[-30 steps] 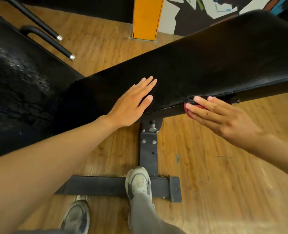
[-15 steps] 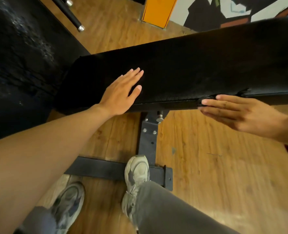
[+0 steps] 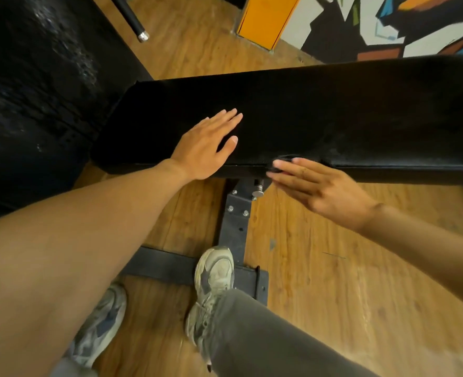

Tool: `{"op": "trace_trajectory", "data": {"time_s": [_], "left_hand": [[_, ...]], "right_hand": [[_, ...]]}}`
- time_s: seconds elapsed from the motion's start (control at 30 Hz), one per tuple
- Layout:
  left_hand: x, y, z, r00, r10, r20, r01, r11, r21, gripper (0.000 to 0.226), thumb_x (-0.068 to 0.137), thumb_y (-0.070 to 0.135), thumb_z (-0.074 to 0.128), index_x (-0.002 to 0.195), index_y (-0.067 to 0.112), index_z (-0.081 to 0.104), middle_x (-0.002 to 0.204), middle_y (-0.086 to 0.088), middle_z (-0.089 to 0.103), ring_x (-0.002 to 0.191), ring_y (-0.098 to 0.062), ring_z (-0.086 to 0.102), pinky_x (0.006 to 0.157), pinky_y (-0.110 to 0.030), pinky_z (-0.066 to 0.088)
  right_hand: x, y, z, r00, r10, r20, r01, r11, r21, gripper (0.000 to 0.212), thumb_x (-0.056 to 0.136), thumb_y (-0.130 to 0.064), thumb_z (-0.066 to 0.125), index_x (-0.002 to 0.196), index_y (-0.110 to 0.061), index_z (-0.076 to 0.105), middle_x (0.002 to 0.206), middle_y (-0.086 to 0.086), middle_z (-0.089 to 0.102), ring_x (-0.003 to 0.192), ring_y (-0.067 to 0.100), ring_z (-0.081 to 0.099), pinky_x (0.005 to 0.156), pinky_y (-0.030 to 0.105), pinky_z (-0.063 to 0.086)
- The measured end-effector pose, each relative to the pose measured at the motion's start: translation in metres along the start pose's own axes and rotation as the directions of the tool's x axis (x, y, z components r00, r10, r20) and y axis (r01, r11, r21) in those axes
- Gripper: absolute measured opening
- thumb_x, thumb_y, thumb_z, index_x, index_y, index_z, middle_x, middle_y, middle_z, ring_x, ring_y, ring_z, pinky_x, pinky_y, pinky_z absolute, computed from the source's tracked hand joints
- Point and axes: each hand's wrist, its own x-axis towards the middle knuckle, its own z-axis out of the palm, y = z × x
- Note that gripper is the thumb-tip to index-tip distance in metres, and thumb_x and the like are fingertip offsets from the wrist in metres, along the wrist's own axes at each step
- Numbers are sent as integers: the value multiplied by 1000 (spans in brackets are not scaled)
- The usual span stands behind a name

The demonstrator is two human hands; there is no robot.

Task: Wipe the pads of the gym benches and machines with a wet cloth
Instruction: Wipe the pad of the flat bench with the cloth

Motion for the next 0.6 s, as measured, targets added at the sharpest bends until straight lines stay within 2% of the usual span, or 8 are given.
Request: {"op": "trace_trajectory", "data": {"time_s": [0.07,0.13,0.2,0.3,0.37,0.47,0.53,0.6], "left_hand": [[-1,0,-2,1000,2,8,-2,1000,-12,54,111,41,32,163,25,25,169,4,24,157,-13,18,127,-39,22],[-1,1,-2,1000,3,11,-3,1000,-13,54,111,41,31,163,25,25,169,4,24,157,-13,18,127,-39,22],[-1,2,-2,1000,1,14,-1,1000,-16,55,111,41,30,163,25,24,169,4,24,157,-13,18,127,-39,23],[-1,0,-2,1000,3,5,-3,1000,1,55,110,42,29,163,25,25,169,3,24,157,-13,18,127,-40,24],[-1,1,-1,1000,8,-5,-8,1000,10,55,110,42,29,162,24,26,169,3,25,156,-13,20,126,-41,26],[0,3,-1,1000,1,-9,-1,1000,14,56,109,40,30,162,23,27,168,2,27,156,-14,21,126,-41,26],[0,1,-1,1000,5,-17,-5,1000,7,55,110,39,32,162,23,28,168,2,27,156,-14,22,126,-42,27],[-2,1,0,1000,6,-16,-6,1000,0,54,110,38,34,162,23,28,168,2,27,156,-14,22,126,-42,27]], "right_hand": [[-39,15,-1,990,-4,143,12,998,-57,102,65,10,78,154,-4,29,167,13,12,157,30,-5,126,44,-6],[-53,23,-3,971,-21,238,39,997,-71,108,68,4,82,155,-5,20,166,11,0,155,29,-16,125,44,-13],[-35,19,-3,981,-25,192,40,996,-75,95,73,2,77,155,-6,30,166,12,9,155,31,-7,125,44,-10],[21,0,-2,1000,-16,-12,17,999,46,68,73,6,68,140,-3,57,157,14,41,150,33,26,128,45,15],[52,-11,-3,999,-22,-43,27,994,110,59,80,5,64,138,-4,59,154,14,46,148,34,35,123,47,27],[47,-3,-10,999,-24,-47,32,987,160,61,84,6,49,144,-3,52,156,14,44,148,34,36,121,48,30],[26,9,-20,997,69,-20,-62,969,239,63,86,3,53,148,-5,47,157,14,43,148,32,37,121,46,33],[4,23,-26,952,305,16,-282,858,429,56,92,-7,58,148,-7,50,152,13,50,142,29,46,117,46,41]]}}
